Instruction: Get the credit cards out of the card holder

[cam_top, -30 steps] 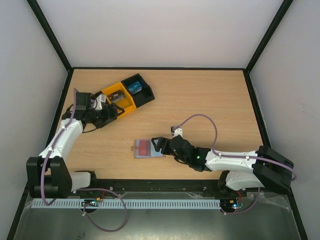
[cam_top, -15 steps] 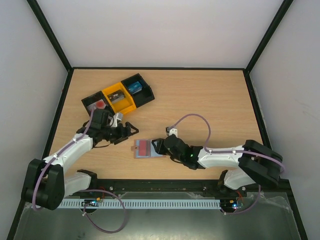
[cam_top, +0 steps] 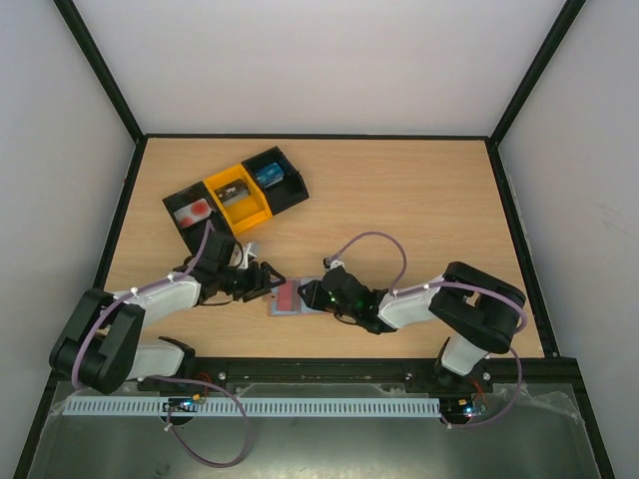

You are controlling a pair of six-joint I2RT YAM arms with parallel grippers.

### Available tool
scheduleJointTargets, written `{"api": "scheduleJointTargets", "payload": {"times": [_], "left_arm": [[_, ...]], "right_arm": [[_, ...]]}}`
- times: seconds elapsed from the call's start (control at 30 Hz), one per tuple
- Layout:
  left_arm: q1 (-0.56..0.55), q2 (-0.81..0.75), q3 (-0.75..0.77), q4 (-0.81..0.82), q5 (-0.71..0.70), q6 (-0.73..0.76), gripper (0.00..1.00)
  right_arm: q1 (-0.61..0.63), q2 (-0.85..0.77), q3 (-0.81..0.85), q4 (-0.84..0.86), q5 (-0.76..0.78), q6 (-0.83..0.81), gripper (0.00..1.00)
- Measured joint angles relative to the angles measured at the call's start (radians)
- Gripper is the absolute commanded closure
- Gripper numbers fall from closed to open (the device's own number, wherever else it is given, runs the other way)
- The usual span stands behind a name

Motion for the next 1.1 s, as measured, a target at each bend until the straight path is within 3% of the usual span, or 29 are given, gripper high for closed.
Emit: {"api": "scheduleJointTargets", "payload": {"times": [0.2,0.37,0.5,0.7,0.93,1.1], "left_arm": [[-0.014,0.035,-0.01,0.058,-0.01,-0.014,0.48],[-0.014,0.05,-0.039,0.102,-0.013,-0.023,0.49],[-0.014,0.06,-0.05,0.119,-0.017,-0.029,0.49],[-0.013,0.064,-0.054,0.145,-0.018,-0.042,0.52],[-0.024,0.066,-0.082,0.22,0.022,-0.097,0.52],[-0.024,0.066,-0.082,0.225,0.021,-0.101,0.5]], "right_arm": [[0.0,0.045,0.007,0.017,-0.031,0.0,0.77],[0.0,0.068,0.008,0.039,-0.035,0.0,0.83],[0.0,0.076,0.008,0.041,-0.032,-0.002,0.94],[0.0,0.08,0.006,0.034,-0.012,-0.005,0.98],[0.0,0.091,0.006,0.041,-0.006,-0.005,0.97],[0.0,0.074,0.005,0.03,-0.006,-0.006,0.9]]}}
